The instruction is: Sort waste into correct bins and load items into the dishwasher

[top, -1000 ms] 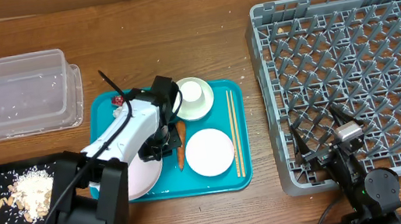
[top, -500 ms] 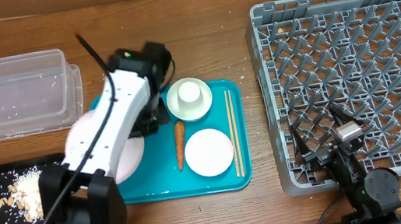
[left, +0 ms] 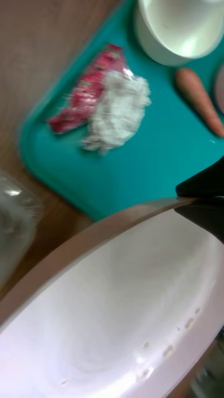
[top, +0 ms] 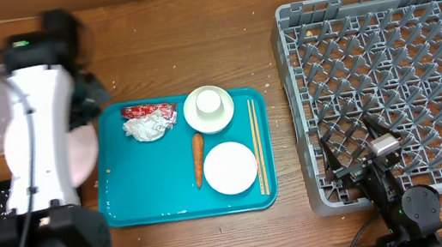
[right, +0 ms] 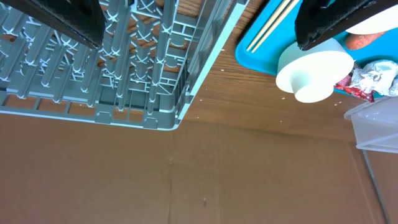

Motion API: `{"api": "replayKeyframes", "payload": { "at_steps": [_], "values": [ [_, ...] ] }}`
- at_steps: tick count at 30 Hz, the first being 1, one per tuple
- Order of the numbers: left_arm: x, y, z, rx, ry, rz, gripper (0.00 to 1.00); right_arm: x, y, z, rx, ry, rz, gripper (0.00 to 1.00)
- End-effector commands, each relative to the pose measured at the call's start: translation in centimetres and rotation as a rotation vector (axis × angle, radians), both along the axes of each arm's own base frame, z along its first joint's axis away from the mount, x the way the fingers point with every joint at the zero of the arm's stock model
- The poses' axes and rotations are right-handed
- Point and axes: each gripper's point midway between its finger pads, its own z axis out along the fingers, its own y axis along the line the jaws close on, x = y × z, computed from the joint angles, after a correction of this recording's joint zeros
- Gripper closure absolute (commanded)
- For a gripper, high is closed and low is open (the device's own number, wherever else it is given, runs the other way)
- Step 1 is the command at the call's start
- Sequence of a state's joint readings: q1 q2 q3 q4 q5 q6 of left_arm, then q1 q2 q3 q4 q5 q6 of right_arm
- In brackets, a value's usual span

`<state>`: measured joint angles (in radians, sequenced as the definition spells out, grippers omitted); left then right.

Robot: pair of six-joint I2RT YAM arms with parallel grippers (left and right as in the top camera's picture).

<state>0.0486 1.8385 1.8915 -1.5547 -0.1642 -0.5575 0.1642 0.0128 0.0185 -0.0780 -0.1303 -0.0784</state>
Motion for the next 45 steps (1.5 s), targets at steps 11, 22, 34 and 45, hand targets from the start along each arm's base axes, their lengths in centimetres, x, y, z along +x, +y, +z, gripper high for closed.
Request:
{"api": "replayKeyframes", "payload": {
  "at_steps": [11,22,34,45],
  "values": [
    [-0.3,13.3,3.9,-0.367,-0.386,0.260,0.96,0.0,-0.1,-0.2,0.000,-0.005,-0.005,0.00],
    [-2.3,18.1,7.0,-0.677,-0.710,0.351,0.96,0.0,-0.1,-0.2,0.000,-0.005,-0.005,0.00],
    [-5.7,19.9,7.1,-1.000,-0.926,0.454,0.96,0.0,-0.1,-0.2,0.000,-0.005,-0.005,0.00],
    [-7.9,21.5,6.5,-1.009,-0.969,0.532,0.96,0.0,-0.1,-0.2,0.000,-0.005,-0.005,0.00]
  ]
}}
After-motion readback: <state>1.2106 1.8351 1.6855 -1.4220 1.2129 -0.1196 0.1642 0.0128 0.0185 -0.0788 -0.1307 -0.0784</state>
